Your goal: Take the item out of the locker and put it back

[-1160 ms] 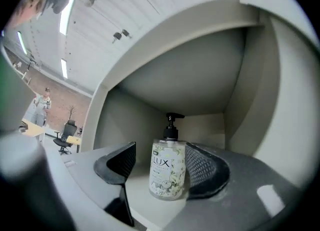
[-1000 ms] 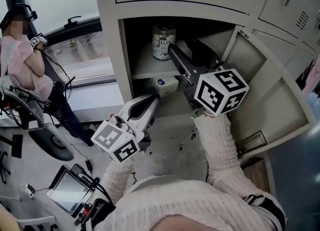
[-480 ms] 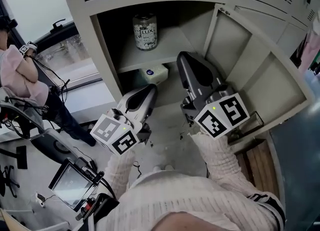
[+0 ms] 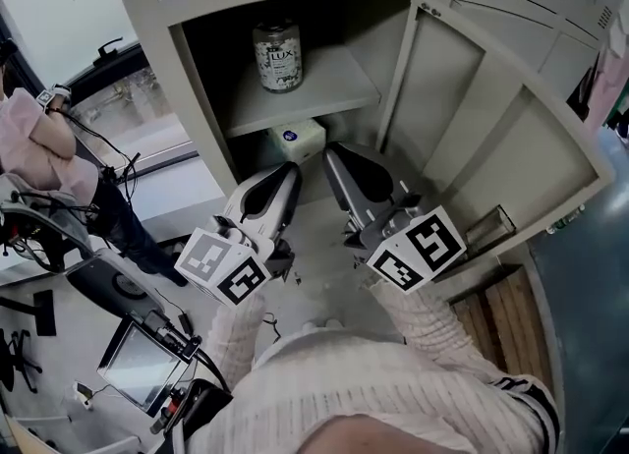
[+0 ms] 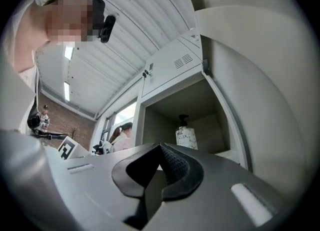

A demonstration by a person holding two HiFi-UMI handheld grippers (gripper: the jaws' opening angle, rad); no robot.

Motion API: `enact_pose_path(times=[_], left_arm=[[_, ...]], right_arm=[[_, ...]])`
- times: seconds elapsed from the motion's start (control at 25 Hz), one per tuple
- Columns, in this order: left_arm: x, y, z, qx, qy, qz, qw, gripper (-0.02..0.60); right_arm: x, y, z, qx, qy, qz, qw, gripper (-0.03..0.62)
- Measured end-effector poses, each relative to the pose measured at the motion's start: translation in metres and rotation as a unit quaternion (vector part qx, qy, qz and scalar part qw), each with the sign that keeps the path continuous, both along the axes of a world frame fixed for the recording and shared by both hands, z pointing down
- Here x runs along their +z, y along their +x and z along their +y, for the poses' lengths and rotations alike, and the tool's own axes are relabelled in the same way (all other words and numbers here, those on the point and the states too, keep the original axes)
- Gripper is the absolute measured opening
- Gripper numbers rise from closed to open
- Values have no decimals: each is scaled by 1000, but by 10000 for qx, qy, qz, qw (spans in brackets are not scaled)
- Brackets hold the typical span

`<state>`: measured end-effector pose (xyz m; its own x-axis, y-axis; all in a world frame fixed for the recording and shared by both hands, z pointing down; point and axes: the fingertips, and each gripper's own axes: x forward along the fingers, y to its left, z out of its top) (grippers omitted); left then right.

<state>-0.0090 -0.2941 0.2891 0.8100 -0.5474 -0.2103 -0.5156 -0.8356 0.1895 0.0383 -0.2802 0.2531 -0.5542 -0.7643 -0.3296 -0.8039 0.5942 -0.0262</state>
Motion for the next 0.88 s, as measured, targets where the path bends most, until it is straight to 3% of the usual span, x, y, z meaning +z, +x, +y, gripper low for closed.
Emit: enact_pose_path(times=[0.16,0.6,0.88], left_arm=[[5,2,7,297,-72,155,9994,6],[9,10,8,411,-26,-19,9991,6],[17,11,10,366,-109,-129,9992,6]], right_arm=[[12,0,3,-13,-129,-1,9999,-2],[36,-3,1,-45,-472,97,9988,-2],[33,-6,1,-109,-446,205,9987,-2]])
